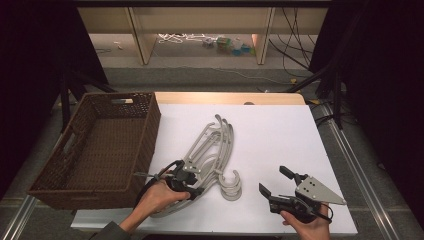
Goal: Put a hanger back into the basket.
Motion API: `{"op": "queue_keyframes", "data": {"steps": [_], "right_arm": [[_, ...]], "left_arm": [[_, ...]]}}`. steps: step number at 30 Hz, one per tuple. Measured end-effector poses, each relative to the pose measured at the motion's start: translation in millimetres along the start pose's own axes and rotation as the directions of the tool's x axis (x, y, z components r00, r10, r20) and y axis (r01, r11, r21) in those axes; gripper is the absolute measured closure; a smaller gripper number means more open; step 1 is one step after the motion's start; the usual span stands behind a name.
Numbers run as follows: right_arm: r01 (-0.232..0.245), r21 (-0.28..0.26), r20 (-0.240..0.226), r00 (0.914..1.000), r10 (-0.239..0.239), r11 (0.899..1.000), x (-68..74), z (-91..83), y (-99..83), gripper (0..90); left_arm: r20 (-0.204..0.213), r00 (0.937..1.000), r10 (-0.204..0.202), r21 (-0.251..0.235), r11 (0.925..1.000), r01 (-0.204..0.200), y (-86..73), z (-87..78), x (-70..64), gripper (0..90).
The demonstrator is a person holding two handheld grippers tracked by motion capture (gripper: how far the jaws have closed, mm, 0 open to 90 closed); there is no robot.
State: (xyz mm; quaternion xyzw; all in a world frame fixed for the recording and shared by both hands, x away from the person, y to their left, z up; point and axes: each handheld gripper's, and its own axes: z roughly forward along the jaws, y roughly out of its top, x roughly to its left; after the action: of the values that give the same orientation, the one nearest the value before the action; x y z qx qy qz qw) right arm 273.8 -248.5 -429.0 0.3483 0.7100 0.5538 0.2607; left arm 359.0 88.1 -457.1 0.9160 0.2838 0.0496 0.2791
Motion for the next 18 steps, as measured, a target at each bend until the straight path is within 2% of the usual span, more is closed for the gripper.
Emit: {"op": "queue_keyframes", "data": {"steps": [2, 3, 4, 11, 15, 18], "right_arm": [[-0.003, 0.001, -0.009, 1.0000, 0.003, 1.000, 0.1, 0.3, -0.3, 16.2], [-0.001, -0.001, -0.007, 1.0000, 0.001, 1.000, 0.2, 0.3, -0.2, 16.5], [0.000, -0.001, -0.009, 1.0000, 0.000, 1.000, 0.4, 0.4, 0.0, 16.7], [0.006, 0.000, 0.003, 1.0000, -0.006, 1.000, -0.1, 0.5, -0.2, 17.1], [-0.002, -0.006, -0.008, 1.0000, 0.002, 1.000, -0.5, 0.9, -0.1, 17.4], [0.003, 0.000, 0.001, 1.0000, -0.003, 1.000, -0.8, 0.2, 0.1, 17.5]], "left_arm": [[0.011, 0.9998, -0.015, 0.013, 0.9998, 0.015, 0.5, 3.6, 0.9, 59.4], [0.002, 1.0000, -0.009, 0.018, 0.9998, 0.009, 0.8, 4.7, 0.9, 60.8], [0.009, 0.9997, -0.024, 0.022, 0.9995, 0.024, 0.9, 5.8, 0.6, 61.5], [0.030, 0.9992, -0.026, 0.009, 0.9996, 0.026, 2.0, 3.5, -0.3, 74.8], [0.036, 0.9985, -0.042, 0.005, 0.9991, 0.042, 0.8, 2.1, 0.2, 75.6], [0.046, 0.9974, -0.055, -0.004, 0.9985, 0.055, 0.5, -2.3, 2.3, 76.1]]}}
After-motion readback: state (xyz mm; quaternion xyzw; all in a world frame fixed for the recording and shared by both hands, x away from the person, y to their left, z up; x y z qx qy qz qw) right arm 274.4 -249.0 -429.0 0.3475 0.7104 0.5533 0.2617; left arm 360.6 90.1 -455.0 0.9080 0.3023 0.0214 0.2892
